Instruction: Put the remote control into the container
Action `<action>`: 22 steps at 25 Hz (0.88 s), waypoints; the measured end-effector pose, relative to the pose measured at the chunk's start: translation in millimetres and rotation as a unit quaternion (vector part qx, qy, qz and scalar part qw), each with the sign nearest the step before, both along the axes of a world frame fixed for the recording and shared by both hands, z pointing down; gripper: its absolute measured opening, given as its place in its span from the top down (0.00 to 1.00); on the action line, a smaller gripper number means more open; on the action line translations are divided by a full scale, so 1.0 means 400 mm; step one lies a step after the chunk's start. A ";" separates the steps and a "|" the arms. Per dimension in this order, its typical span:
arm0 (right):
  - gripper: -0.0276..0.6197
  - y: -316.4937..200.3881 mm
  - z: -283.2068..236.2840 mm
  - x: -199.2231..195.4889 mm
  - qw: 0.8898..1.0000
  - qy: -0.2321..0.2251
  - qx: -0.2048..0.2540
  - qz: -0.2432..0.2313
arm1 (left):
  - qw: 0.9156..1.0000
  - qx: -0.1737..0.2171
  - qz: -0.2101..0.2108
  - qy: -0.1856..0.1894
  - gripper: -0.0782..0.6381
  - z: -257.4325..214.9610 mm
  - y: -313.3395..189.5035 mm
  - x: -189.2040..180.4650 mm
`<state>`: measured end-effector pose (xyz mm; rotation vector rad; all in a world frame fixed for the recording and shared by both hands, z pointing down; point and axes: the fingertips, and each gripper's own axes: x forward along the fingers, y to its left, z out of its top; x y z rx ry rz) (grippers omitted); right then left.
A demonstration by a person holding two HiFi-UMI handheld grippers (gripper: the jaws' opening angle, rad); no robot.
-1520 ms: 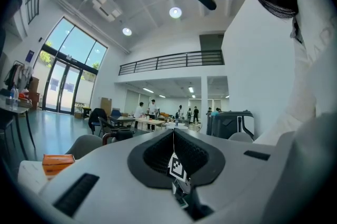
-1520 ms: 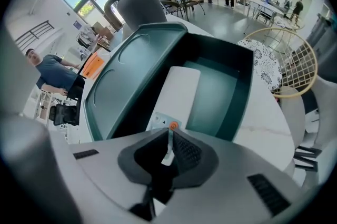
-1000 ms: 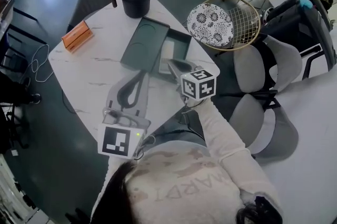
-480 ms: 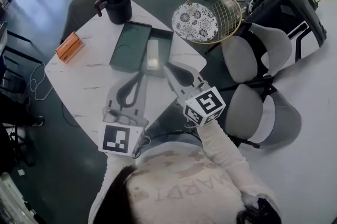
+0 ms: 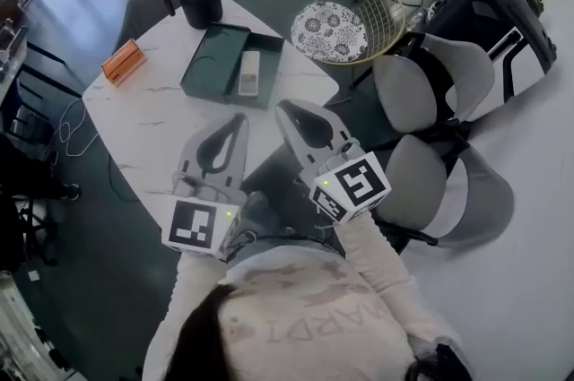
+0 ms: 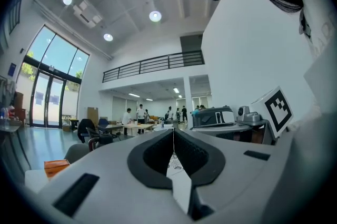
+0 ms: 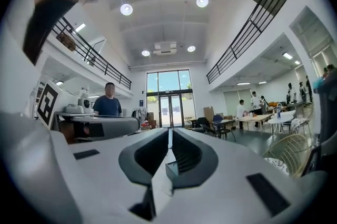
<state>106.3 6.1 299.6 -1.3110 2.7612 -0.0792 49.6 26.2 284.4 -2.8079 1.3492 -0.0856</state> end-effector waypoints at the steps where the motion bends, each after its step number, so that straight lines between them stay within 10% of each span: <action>1: 0.91 0.020 -0.006 0.004 1.000 0.000 0.002 -0.002 | 1.000 0.000 -0.003 -0.003 0.87 -0.002 0.020 0.003; 22: 0.91 0.229 -0.103 -0.052 0.999 0.025 0.037 -0.007 | 0.999 0.033 0.012 -0.014 0.87 -0.067 0.210 -0.011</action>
